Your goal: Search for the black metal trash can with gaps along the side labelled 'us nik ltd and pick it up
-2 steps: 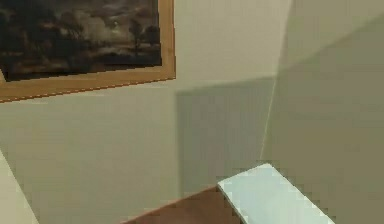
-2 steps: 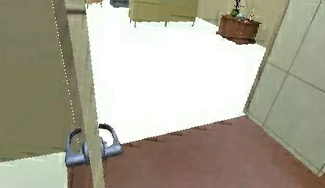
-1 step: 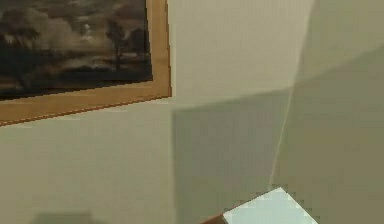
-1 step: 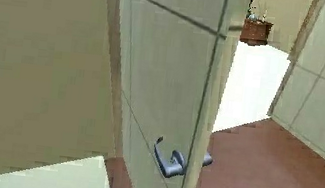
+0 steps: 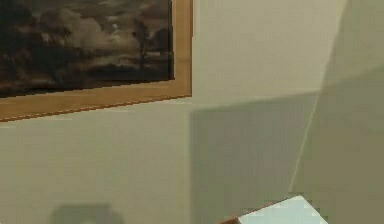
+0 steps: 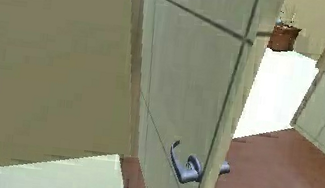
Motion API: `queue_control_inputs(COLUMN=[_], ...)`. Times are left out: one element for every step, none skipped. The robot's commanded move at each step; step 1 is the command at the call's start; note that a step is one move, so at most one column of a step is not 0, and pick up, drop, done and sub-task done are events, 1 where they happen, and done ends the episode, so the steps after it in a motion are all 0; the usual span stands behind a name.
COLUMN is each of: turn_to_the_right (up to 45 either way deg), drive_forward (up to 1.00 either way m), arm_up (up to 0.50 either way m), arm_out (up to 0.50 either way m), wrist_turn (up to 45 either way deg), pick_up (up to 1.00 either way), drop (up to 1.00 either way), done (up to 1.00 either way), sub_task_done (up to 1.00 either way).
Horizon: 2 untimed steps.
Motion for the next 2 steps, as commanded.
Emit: queue_control_inputs(turn_to_the_right=[0.0,-45.0], drive_forward=[0.35,0.0], arm_up=[0.0,0.0], arm_out=[0.0,0.0], wrist_turn=[0.0,0.0], pick_up=[0.0,0.0], drop=[0.0,0.0], done=[0.0,0.0], sub_task_done=[0.0,0.0])
